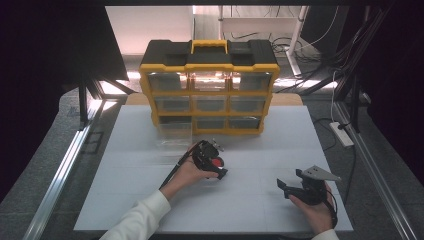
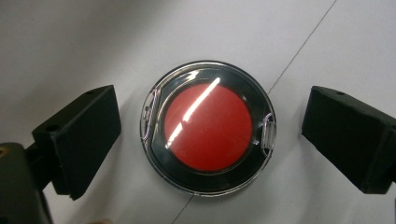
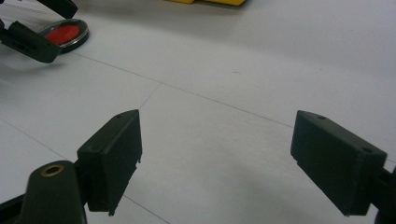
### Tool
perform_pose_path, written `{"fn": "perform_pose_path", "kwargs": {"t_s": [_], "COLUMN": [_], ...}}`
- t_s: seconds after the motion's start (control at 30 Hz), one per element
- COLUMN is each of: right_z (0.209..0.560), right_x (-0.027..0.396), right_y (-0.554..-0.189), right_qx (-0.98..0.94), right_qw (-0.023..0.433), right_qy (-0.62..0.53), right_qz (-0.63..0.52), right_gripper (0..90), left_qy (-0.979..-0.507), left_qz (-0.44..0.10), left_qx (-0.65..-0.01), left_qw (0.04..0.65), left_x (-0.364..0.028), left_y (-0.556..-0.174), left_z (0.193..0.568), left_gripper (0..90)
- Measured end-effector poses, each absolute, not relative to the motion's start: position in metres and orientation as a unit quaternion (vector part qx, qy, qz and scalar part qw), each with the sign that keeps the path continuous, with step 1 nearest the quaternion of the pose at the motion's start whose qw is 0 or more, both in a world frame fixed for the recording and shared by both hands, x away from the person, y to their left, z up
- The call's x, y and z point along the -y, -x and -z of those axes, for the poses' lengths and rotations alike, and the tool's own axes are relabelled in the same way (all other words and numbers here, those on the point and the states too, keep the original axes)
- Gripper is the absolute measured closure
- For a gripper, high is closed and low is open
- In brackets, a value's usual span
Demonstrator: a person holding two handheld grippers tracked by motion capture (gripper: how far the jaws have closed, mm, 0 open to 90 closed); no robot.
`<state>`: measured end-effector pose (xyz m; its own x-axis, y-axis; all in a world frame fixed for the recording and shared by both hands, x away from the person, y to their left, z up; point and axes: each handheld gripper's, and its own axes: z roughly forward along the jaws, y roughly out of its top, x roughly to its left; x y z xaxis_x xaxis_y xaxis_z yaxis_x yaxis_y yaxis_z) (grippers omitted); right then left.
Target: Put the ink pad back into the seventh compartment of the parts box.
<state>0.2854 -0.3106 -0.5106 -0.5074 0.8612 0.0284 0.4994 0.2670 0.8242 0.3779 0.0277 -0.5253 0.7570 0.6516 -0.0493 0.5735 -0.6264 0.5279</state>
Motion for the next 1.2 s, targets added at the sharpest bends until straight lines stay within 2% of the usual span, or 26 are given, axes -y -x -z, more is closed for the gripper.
{"fn": "perform_pose_path", "kwargs": {"t_s": [0.37,0.53,0.57,0.63,1.2], "right_z": [0.511,0.510,0.510,0.510,0.510], "right_x": [0.311,0.311,0.311,0.311,0.311], "right_y": [-0.285,-0.285,-0.285,-0.285,-0.284], "right_qx": [-0.765,-0.765,-0.765,-0.765,-0.765], "right_qw": [0.219,0.220,0.220,0.220,0.220], "right_qy": [-0.444,-0.443,-0.443,-0.444,-0.443], "right_qz": [-0.412,-0.412,-0.412,-0.412,-0.413], "right_gripper": [16.9,16.9,16.9,16.9,17.0], "left_qy": [-0.904,-0.904,-0.904,-0.903,-0.898], "left_qz": [-0.073,-0.074,-0.076,-0.078,-0.089], "left_qx": [-0.330,-0.324,-0.324,-0.323,-0.326], "left_qw": [0.263,0.267,0.269,0.273,0.281], "left_x": [-0.028,-0.029,-0.029,-0.030,-0.032], "left_y": [-0.377,-0.377,-0.376,-0.376,-0.371], "left_z": [0.526,0.525,0.524,0.523,0.517], "left_gripper": [9.2,21.0,21.0,29.3,30.0]}}
